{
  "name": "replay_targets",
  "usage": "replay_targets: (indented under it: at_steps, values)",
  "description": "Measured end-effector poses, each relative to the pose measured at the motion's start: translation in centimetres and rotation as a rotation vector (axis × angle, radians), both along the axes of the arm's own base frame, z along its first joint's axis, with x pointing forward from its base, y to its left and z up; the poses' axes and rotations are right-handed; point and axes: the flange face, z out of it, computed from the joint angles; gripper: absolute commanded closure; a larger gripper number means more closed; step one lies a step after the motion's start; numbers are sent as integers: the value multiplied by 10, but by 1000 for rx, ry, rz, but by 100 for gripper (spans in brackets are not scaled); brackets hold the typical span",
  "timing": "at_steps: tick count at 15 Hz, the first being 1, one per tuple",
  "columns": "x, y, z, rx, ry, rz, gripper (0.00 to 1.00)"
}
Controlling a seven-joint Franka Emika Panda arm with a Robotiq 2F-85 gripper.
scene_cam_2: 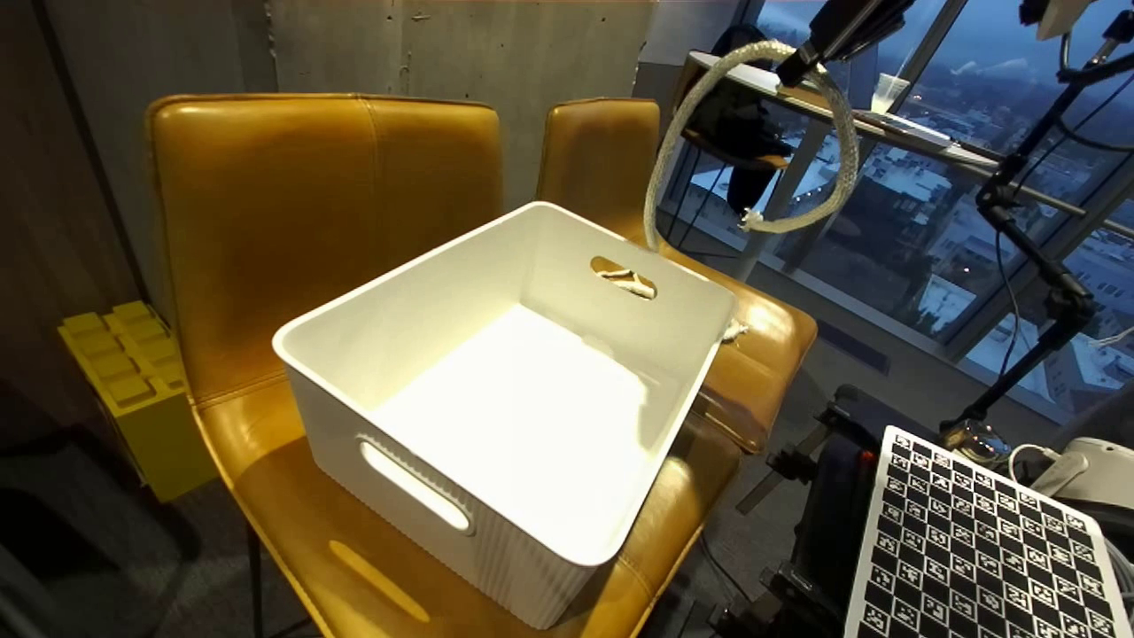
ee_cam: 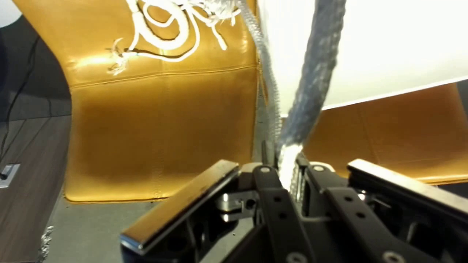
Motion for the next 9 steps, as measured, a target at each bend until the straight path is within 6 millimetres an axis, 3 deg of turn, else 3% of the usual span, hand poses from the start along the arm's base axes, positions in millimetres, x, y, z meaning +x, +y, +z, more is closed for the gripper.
replay_targets:
  at_steps: [2, 5, 9]
  values:
    - [-6, 35, -1, 27, -26, 9, 97]
    - [-7, 84, 15, 73, -84, 8, 97]
    - [-12, 122, 32, 120, -141, -11, 97]
